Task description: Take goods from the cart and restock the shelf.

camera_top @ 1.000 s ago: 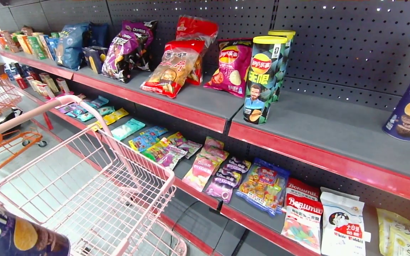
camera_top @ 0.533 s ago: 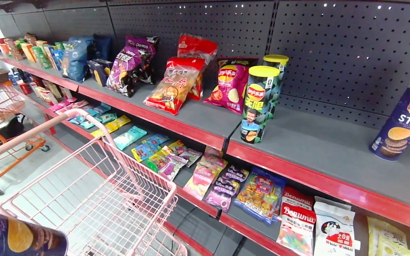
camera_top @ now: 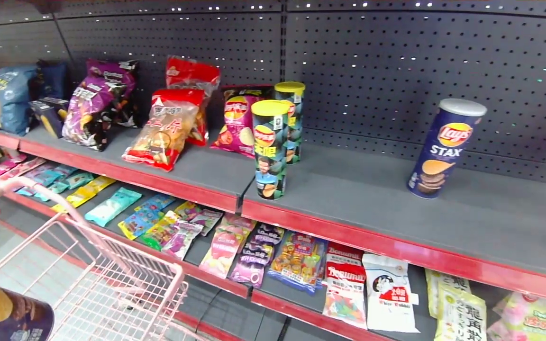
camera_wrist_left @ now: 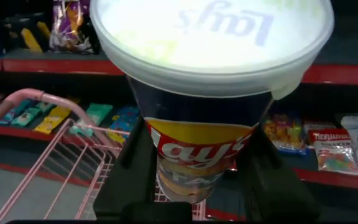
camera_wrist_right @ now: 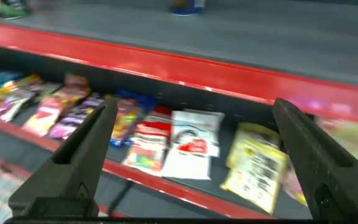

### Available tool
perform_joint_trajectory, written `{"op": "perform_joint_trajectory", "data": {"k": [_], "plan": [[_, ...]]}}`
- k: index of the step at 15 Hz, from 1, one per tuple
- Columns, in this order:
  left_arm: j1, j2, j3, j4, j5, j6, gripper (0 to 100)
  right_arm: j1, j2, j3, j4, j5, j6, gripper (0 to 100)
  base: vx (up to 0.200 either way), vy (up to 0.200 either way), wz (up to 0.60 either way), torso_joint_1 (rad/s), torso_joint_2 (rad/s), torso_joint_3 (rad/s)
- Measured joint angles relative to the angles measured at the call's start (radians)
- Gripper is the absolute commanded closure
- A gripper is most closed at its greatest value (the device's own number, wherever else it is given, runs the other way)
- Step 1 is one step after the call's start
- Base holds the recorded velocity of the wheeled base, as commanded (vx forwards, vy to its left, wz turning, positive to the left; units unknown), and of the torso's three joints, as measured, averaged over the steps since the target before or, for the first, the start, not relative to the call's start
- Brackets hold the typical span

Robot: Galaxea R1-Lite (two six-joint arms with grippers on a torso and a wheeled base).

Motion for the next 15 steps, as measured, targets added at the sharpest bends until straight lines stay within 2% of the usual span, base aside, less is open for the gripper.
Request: {"op": "perform_joint_trajectory", "data": {"k": [2, 4, 5, 7, 10, 13, 15], "plan": [[0.001, -0.007, 0.011, 0.0, 0.028, 0.004, 100, 0.0, 0.0, 0.0, 0.0, 0.0, 0.0, 0, 0.0, 0.0, -0.6, 0.005, 0.0, 0.0], [0.003, -0.01, 0.021, 0.001, 0.111, 0.005, 100, 0.0, 0.0, 0.0, 0.001, 0.0, 0.0, 0, 0.0, 0.0, -0.6, 0.002, 0.0, 0.002], [0.003, -0.011, 0.028, 0.001, 0.15, 0.013, 100, 0.0, 0.0, 0.0, 0.001, 0.0, 0.0, 0, 0.0, 0.0, -0.6, 0.007, 0.0, 0.002], [0.003, -0.017, 0.039, -0.002, 0.194, 0.047, 100, 0.0, 0.0, 0.0, 0.001, 0.0, 0.0, 0, 0.0, 0.0, 0.0, 0.0, 0.0, 0.0], [0.002, -0.035, 0.037, -0.004, 0.209, 0.064, 100, 0.0, 0.0, 0.0, 0.0, 0.0, 0.0, 0, 0.0, 0.0, 0.0, 0.0, 0.0, 0.0], [0.003, -0.056, 0.038, -0.002, 0.211, 0.097, 100, 0.0, 0.0, 0.0, 0.001, 0.0, 0.0, 0, 0.2, 0.0, 0.0, -0.001, -0.01, -0.001], [0.003, -0.065, 0.038, -0.002, 0.211, 0.101, 100, 0.0, 0.0, 0.0, 0.0, 0.0, 0.0, 0, 0.2, 0.0, 0.0, -0.003, 0.0, 0.0]]}}
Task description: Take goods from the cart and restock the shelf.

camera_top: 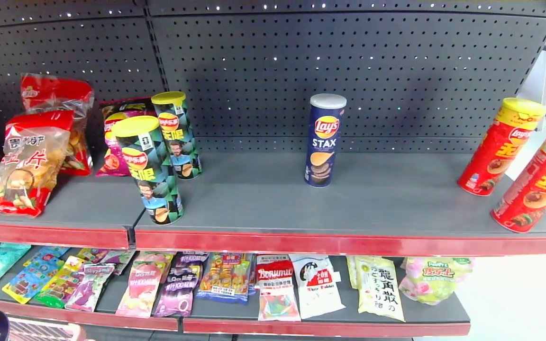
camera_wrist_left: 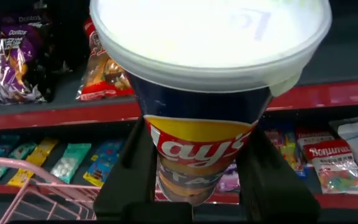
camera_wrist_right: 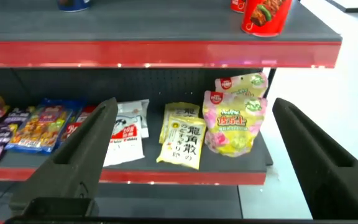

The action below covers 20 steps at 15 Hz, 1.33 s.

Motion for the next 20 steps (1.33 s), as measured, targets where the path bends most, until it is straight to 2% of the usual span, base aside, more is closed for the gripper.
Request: {"op": "perform_joint_trajectory", "data": {"k": [4, 5, 6, 7, 9, 11, 12, 15, 20], "plan": [[-0.003, -0.038, -0.003, 0.004, -0.03, 0.032, 100, 0.0, 0.0, 0.0, 0.0, 0.001, -0.003, 0, 0.0, 0.0, 0.0, 0.0, 0.0, 0.0], [-0.005, -0.054, -0.004, 0.016, -0.052, 0.033, 100, 0.0, 0.0, 0.0, 0.0, 0.001, -0.004, 0, 0.0, 0.0, 0.0, 0.0, 0.0, 0.0], [-0.005, -0.072, -0.015, 0.072, -0.084, 0.031, 100, 0.0, 0.0, 0.0, 0.0, 0.001, -0.005, 0, 0.0, 0.0, 0.0, 0.0, 0.0, 0.0], [-0.007, -0.087, -0.037, 0.135, -0.113, 0.014, 100, 0.0, 0.0, 0.0, 0.0, 0.001, -0.005, 0, 0.0, 0.0, 0.0, 0.0, 0.0, 0.0], [-0.008, -0.106, -0.083, 0.199, -0.168, -0.084, 100, 0.0, 0.0, 0.0, 0.0, 0.006, -0.006, 0, 0.0, 0.0, 0.0, 0.0, 0.0, 0.0], [-0.007, -0.109, -0.106, 0.207, -0.202, -0.194, 100, 0.001, 0.003, -0.022, -0.006, 0.048, -0.007, 0, 0.0, 0.0, 0.0, 0.0, 0.0, 0.0], [-0.007, -0.107, -0.108, 0.208, -0.206, -0.214, 100, 0.001, 0.014, -0.078, -0.005, 0.089, -0.007, 0, 0.0, 0.0, 0.0, 0.0, 0.0, 0.0], [-0.006, -0.095, -0.087, 0.211, -0.211, -0.214, 100, 0.008, 0.102, -0.262, 0.028, 0.246, -0.012, 0, 0.0, 0.0, 0.0, 0.0, 0.0, 0.0], [-0.007, -0.047, -0.077, 0.216, -0.266, -0.214, 100, 0.021, 0.366, -0.404, 0.026, 0.297, -0.072, 0, 0.0, 0.0, 0.0, 0.0, 0.0, 0.0]]}}
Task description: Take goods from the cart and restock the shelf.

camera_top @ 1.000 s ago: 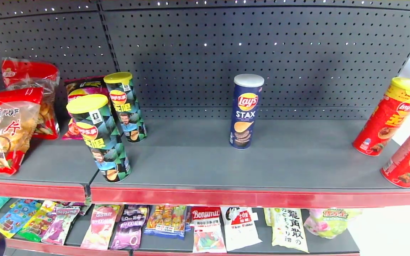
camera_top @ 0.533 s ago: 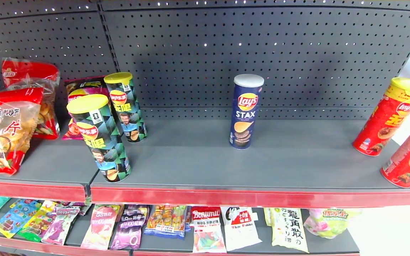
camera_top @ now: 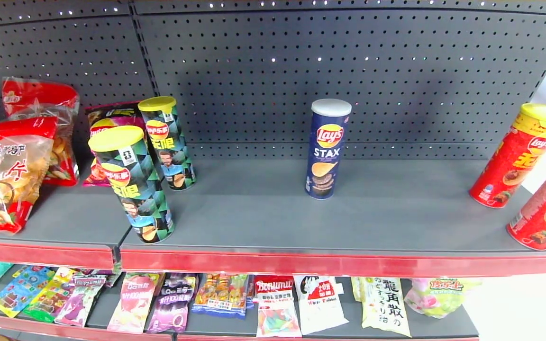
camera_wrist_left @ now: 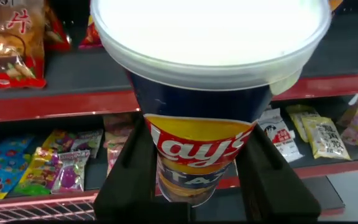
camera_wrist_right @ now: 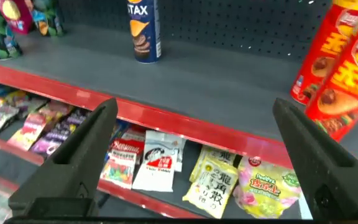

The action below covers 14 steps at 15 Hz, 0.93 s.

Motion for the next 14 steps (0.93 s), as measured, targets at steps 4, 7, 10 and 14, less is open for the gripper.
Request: {"op": "perform_joint_trajectory", "data": {"k": [4, 7, 10, 14], "plan": [[-0.003, 0.017, 0.004, -0.002, -0.044, 0.002, 100, 0.099, 0.304, -0.161, -0.06, 0.024, -0.017, 0, 0.0, 0.0, 0.0, 0.0, 0.0, 0.0], [-0.002, 0.019, 0.004, -0.003, -0.033, 0.003, 100, 0.195, 0.539, -0.232, -0.244, 0.037, -0.021, 0, 0.0, 0.0, 0.0, 0.0, 0.0, 0.0], [-0.002, 0.023, 0.003, -0.003, -0.032, 0.007, 100, 0.27, 0.792, -0.301, -0.381, 0.1, -0.033, 0, 0.0, 0.0, 0.0, 0.0, 0.0, 0.0], [-0.002, 0.026, 0.001, -0.006, -0.033, 0.008, 100, 0.299, 1.107, -0.438, -0.53, 0.152, -0.068, 0, 0.0, 0.0, 0.0, 0.0, 0.0, 0.0]]}}
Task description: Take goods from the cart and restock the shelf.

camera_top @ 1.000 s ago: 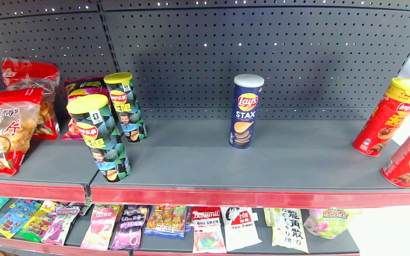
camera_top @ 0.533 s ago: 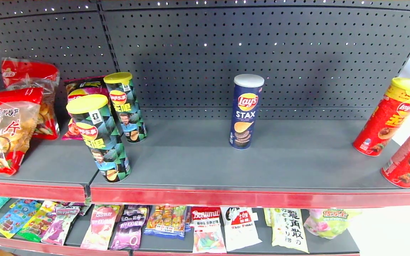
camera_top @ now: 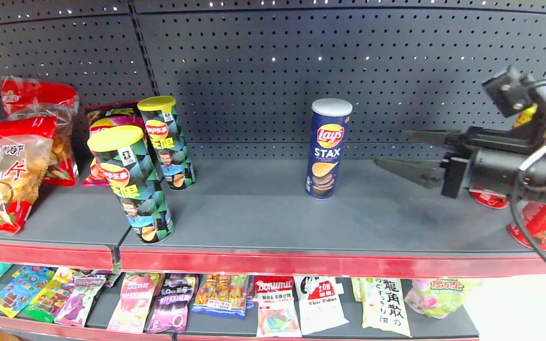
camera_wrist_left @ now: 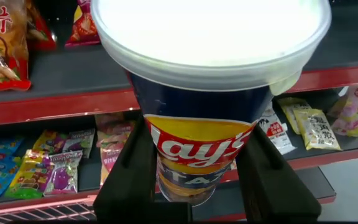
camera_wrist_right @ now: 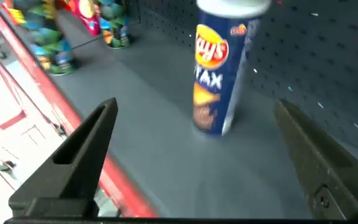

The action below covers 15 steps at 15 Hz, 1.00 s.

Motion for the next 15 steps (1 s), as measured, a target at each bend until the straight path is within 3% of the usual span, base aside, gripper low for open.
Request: {"op": "perform_joint_trajectory", "data": {"k": [4, 15], "plan": [[0.0, 0.003, -0.002, 0.0, -0.003, 0.0, 100, 0.005, 0.21, -0.145, -0.043, 0.004, -0.017, 0, 0.0, 0.0, 0.0, 0.0, 0.0, 0.0], [0.0, 0.017, -0.001, 0.0, -0.005, 0.0, 100, 0.006, 0.385, -0.284, -0.046, 0.005, -0.031, 0, 0.0, 0.0, 0.0, 0.0, 0.0, 0.0]]}}
